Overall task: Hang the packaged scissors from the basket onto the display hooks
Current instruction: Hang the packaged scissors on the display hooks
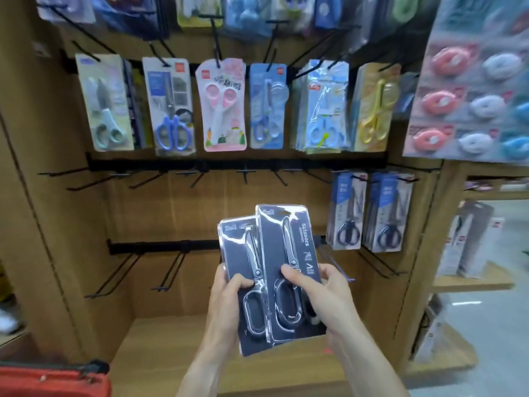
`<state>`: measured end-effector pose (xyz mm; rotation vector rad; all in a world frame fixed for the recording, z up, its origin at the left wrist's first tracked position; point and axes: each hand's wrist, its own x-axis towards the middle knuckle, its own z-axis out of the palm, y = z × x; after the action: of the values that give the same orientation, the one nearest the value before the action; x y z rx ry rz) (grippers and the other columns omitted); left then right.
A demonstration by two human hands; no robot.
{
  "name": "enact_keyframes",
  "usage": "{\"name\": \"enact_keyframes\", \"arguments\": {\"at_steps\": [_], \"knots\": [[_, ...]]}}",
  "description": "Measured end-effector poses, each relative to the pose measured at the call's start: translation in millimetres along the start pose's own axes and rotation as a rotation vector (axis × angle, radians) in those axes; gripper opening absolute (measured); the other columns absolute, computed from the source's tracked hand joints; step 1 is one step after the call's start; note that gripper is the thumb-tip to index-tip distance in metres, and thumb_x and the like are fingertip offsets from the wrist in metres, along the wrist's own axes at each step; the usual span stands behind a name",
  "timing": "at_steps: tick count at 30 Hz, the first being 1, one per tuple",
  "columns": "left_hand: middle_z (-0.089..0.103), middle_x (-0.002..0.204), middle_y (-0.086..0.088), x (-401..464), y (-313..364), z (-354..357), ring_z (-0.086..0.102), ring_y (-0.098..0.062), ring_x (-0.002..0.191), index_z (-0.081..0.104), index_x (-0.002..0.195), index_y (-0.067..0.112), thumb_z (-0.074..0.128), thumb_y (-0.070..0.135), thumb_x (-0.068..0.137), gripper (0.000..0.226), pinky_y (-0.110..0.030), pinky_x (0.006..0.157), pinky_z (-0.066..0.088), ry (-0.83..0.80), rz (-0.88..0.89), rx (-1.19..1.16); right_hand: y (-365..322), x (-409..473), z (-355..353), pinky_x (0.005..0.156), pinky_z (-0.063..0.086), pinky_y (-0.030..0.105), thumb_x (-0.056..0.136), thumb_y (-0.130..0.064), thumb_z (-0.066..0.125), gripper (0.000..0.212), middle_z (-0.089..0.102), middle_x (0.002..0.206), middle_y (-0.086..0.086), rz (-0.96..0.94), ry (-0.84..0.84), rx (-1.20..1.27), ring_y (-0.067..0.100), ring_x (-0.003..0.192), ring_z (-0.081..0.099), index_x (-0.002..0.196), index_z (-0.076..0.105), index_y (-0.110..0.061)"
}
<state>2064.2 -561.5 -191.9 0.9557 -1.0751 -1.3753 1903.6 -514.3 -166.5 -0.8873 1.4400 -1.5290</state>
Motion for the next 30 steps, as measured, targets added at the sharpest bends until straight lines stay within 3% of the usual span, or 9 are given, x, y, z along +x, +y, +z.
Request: {"name": "enact_keyframes", "arguments": {"at_steps": [2, 4, 9, 17, 21, 25, 28, 30], "knots": [[0.078, 0.108, -0.014, 3.3, 6.1, 4.1, 0.075, -0.042, 0.096, 0.065, 0.111, 0.021, 0.056, 0.007, 0.091, 0.027, -0.06, 0.087, 0.06, 0.003, -0.003, 0.013, -5.0, 1.0, -7.2, 0.048, 0.048, 0.021, 0.073, -0.038, 0.093, 0.055, 0.08, 0.091, -0.004, -0.028, 0.03, 0.005, 0.007, 0.067, 0.076, 0.114, 0.062, -0.016], [0.078, 0.108, -0.012, 8.3, 15.0, 7.3, 0.075, -0.042, 0.1, 0.065, 0.108, 0.024, 0.059, 0.009, 0.089, 0.025, -0.064, 0.094, 0.058, -0.019, 0.007, 0.034, -11.4, 8.6, -15.2, 0.044, 0.045, 0.021, 0.075, -0.039, 0.092, 0.053, 0.079, 0.089, -0.004, -0.072, 0.071, 0.007, 0.006, 0.063, 0.074, 0.113, 0.062, -0.016], [0.078, 0.104, -0.012, 14.9, 19.1, 6.4, 0.075, -0.037, 0.09, 0.062, 0.11, 0.018, 0.057, 0.007, 0.091, 0.022, -0.049, 0.079, 0.058, -0.041, 0.003, 0.07, -26.2, 37.0, -33.2, 0.062, 0.054, 0.033, 0.073, -0.041, 0.093, 0.059, 0.078, 0.101, -0.001, -0.167, 0.2, 0.028, 0.017, 0.085, 0.077, 0.117, 0.059, -0.02], [0.079, 0.1, -0.016, 15.8, 10.6, 10.8, 0.076, -0.034, 0.079, 0.061, 0.112, 0.018, 0.055, 0.004, 0.094, 0.024, -0.043, 0.069, 0.06, -0.046, -0.04, 0.044, -29.5, 78.8, -46.6, 0.067, 0.061, 0.038, 0.074, -0.043, 0.091, 0.059, 0.073, 0.105, -0.001, -0.204, 0.262, -0.097, 0.018, 0.087, 0.075, 0.116, 0.055, -0.023], [0.078, 0.103, -0.014, 16.2, 10.5, 13.4, 0.077, -0.04, 0.09, 0.061, 0.116, 0.018, 0.058, 0.006, 0.092, 0.027, -0.052, 0.08, 0.06, -0.053, -0.033, 0.084, -28.6, 101.7, -48.9, 0.061, 0.053, 0.031, 0.077, -0.046, 0.088, 0.055, 0.072, 0.107, -0.001, -0.19, 0.252, -0.133, 0.018, 0.091, 0.073, 0.115, 0.056, -0.022], [0.08, 0.098, -0.01, 16.9, 10.7, 14.4, 0.078, -0.037, 0.089, 0.06, 0.117, 0.019, 0.058, 0.007, 0.094, 0.026, -0.049, 0.079, 0.061, -0.053, -0.032, 0.07, -30.6, 145.5, -42.4, 0.062, 0.052, 0.032, 0.072, -0.06, 0.084, 0.076, 0.071, 0.117, 0.002, -0.147, 0.209, -0.251, 0.021, 0.098, 0.07, 0.129, 0.054, -0.019], [0.081, 0.097, -0.004, 16.3, 12.4, 15.7, 0.079, -0.029, 0.087, 0.061, 0.118, 0.023, 0.057, 0.007, 0.095, 0.028, -0.042, 0.075, 0.059, -0.07, -0.017, 0.078, -34.9, 180.1, -31.2, 0.059, 0.045, 0.029, 0.085, -0.059, 0.076, 0.083, 0.064, 0.13, 0.01, -0.126, 0.209, -0.429, 0.027, 0.107, 0.061, 0.143, 0.043, -0.011], [0.081, 0.099, -0.001, 16.3, 12.7, 16.2, 0.079, -0.026, 0.089, 0.061, 0.12, 0.026, 0.058, 0.01, 0.096, 0.029, -0.041, 0.078, 0.059, -0.082, -0.012, 0.093, -37.5, 196.6, -24.7, 0.068, 0.049, 0.032, 0.091, -0.061, 0.068, 0.089, 0.057, 0.142, 0.017, -0.109, 0.238, -0.566, 0.034, 0.115, 0.059, 0.152, 0.033, -0.007]]}}
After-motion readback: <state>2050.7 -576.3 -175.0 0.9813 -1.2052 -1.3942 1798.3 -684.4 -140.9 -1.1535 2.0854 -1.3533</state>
